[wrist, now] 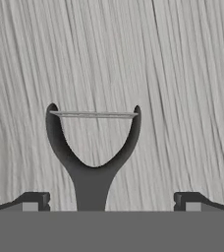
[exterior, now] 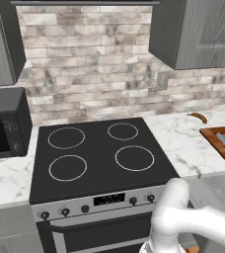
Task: Open the drawer on the right and place the cutting tools on the cutting board.
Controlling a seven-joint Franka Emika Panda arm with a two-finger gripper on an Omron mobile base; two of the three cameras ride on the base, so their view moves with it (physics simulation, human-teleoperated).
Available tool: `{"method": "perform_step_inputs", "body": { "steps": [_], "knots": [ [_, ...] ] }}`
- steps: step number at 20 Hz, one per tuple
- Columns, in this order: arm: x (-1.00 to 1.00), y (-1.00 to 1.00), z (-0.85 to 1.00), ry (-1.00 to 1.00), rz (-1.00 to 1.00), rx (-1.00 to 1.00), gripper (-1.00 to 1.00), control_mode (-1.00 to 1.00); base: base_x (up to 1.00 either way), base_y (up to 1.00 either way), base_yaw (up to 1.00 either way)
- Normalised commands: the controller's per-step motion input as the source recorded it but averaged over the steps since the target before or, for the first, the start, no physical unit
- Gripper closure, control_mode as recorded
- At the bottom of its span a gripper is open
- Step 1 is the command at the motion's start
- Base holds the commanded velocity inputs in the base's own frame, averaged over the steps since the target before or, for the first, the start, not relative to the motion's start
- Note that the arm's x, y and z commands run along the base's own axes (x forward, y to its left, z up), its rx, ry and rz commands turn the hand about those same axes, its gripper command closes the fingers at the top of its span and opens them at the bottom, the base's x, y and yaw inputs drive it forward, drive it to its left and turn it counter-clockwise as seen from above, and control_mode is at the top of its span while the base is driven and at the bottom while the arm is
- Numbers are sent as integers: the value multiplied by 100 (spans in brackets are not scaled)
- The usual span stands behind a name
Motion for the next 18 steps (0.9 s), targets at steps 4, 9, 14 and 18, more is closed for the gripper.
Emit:
{"method": "perform_step_inputs", "body": {
  "steps": [4, 9, 14, 18],
  "knots": [
    [0, 0, -10, 0, 0, 0, -100, -100, 0, 0, 0],
    [0, 0, -12, 0, 0, 0, -100, -100, 0, 0, 0],
    [0, 0, -14, 0, 0, 0, -100, -100, 0, 0, 0],
    [0, 0, -15, 0, 0, 0, -100, -100, 0, 0, 0]
  ]
}}
